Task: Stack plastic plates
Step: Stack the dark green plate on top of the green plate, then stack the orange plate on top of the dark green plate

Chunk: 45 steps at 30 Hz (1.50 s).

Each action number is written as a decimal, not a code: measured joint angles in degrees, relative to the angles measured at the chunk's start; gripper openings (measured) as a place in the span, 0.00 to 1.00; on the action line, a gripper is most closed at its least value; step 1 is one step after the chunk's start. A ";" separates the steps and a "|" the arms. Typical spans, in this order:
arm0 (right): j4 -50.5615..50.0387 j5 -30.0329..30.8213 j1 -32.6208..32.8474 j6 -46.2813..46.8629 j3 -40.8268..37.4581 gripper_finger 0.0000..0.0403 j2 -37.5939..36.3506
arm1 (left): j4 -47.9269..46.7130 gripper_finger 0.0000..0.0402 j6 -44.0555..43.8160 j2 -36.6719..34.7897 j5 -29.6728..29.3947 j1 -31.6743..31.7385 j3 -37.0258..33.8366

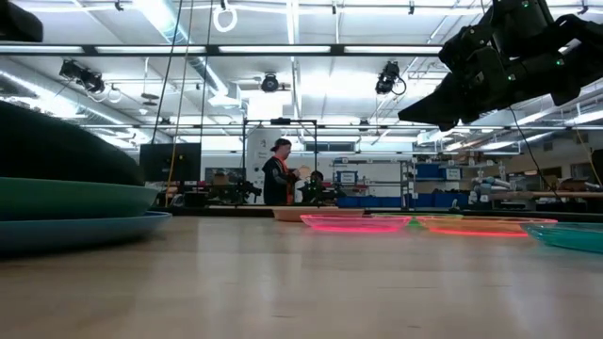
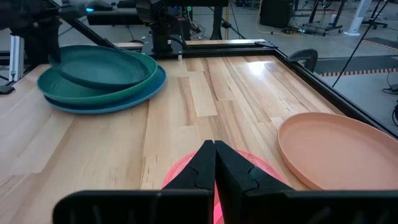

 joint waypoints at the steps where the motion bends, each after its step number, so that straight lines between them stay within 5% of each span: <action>1: -0.01 0.00 0.02 0.04 0.00 0.03 0.01 | 0.06 0.03 -0.23 0.01 0.56 -0.08 0.00; 20: -0.40 0.00 0.00 0.10 0.00 0.03 0.00 | 0.40 0.27 -4.89 0.01 1.37 -0.31 0.00; 30: -0.38 0.00 0.02 0.10 0.00 0.03 0.02 | 2.47 0.29 -4.81 0.01 1.79 1.61 0.00; 45: -0.38 0.00 0.00 0.07 0.00 0.03 0.00 | 10.29 0.29 16.36 0.01 1.00 11.57 0.02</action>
